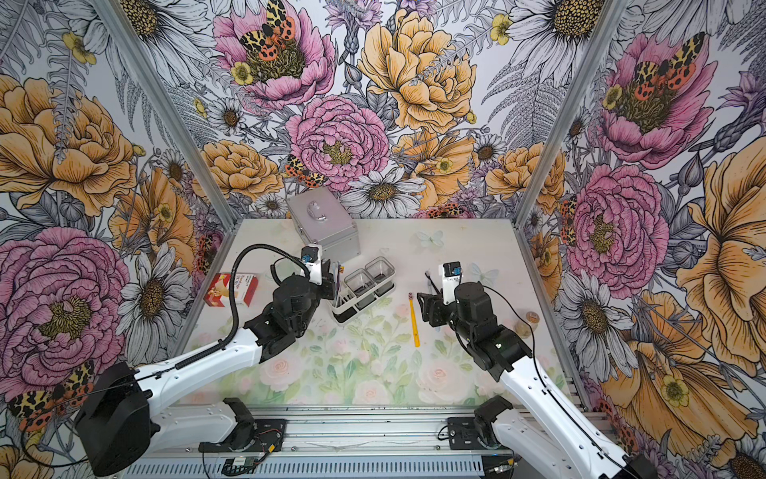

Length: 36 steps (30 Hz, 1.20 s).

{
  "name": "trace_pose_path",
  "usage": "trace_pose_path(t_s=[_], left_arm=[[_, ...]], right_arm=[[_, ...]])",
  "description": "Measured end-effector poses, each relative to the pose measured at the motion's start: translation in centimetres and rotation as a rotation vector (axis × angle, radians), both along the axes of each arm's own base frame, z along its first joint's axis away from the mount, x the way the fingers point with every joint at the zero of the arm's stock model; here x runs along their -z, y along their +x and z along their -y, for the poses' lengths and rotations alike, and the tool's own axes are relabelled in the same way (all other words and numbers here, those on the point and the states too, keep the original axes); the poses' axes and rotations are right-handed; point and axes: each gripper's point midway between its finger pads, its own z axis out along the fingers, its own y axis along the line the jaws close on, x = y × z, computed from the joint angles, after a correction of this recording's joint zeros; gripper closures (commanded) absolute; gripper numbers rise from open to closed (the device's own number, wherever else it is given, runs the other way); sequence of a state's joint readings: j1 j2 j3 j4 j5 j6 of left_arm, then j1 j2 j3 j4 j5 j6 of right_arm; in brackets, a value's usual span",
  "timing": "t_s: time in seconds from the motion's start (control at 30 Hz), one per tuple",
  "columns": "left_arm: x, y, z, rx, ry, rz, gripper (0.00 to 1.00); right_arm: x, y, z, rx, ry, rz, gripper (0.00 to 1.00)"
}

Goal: Place the toothbrush into the toothbrush holder
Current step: Place the toothbrush in the toothbrush holder.

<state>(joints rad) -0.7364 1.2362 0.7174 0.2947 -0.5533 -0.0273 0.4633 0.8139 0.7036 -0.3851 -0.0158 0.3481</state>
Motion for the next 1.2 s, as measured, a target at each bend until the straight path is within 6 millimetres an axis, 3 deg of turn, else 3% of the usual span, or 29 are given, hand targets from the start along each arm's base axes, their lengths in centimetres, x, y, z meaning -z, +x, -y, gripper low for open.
trace_pose_path(t_s=[0.23, 0.9, 1.2], left_arm=[[2.0, 0.1, 0.0, -0.001, 0.016, -0.018, 1.00], [3.6, 0.4, -0.6, -0.003, -0.001, -0.008, 1.00], [5.3, 0.2, -1.3, -0.007, -0.032, -0.029, 1.00]], right_arm=[[0.0, 0.0, -0.1, -0.006, 0.003, -0.002, 0.28], [0.5, 0.2, 0.0, 0.008, 0.007, -0.025, 0.29], [0.5, 0.2, -0.1, 0.007, 0.015, -0.029, 0.29]])
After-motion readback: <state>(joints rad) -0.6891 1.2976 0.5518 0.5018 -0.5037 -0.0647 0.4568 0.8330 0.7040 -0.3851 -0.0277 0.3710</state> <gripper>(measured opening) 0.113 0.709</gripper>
